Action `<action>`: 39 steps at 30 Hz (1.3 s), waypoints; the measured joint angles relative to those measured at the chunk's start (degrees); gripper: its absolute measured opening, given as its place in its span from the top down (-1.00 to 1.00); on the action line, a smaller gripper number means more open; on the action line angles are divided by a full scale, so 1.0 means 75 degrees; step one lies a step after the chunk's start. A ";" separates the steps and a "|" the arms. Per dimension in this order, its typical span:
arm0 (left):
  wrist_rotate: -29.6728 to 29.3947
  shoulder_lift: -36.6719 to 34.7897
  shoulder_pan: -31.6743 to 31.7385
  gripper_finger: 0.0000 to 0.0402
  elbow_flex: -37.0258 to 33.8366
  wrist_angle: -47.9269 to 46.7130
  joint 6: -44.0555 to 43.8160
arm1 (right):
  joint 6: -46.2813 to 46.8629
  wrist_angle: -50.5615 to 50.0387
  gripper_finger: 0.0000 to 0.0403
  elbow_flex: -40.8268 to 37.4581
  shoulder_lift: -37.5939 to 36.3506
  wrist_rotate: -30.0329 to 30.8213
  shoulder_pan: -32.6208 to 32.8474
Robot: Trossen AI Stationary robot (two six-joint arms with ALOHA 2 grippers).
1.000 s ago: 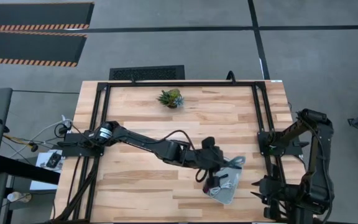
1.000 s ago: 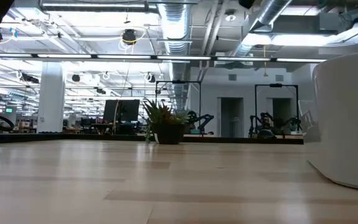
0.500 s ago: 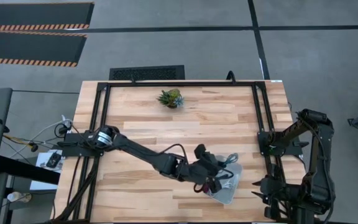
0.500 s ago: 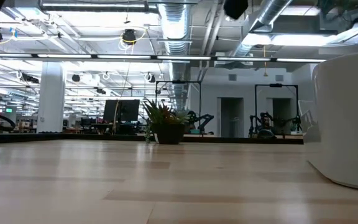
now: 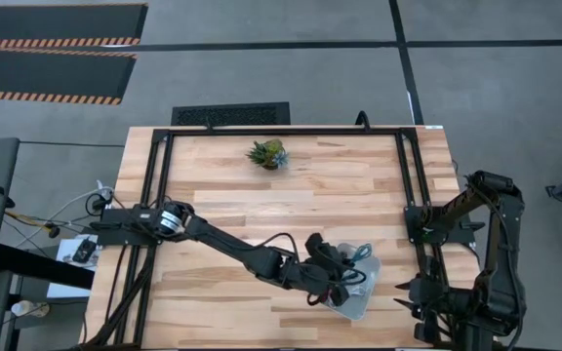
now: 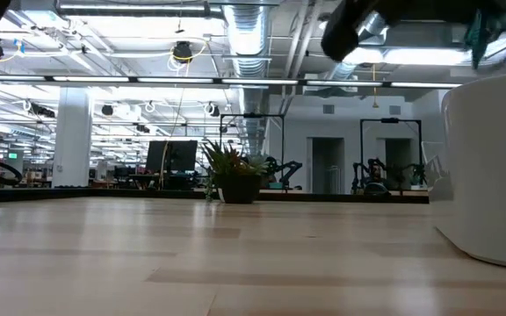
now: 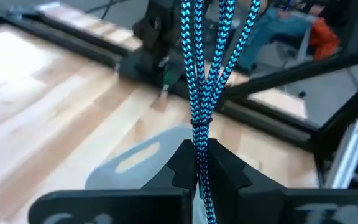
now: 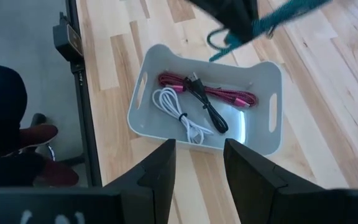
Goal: Pick and place USB-C Cables
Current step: Put the blue charger cable into the white bin
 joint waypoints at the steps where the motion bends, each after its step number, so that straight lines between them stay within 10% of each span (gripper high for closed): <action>1: 0.0039 0.0090 0.0003 0.96 0.0047 -0.0054 -0.0054 | 0.0000 -0.0001 0.20 0.0000 0.0002 0.0000 -0.0011; 39: 0.0860 0.0796 0.0122 0.96 0.0351 -0.0648 -0.0696 | 0.0006 -0.0005 0.20 0.0000 0.0003 0.0017 -0.0059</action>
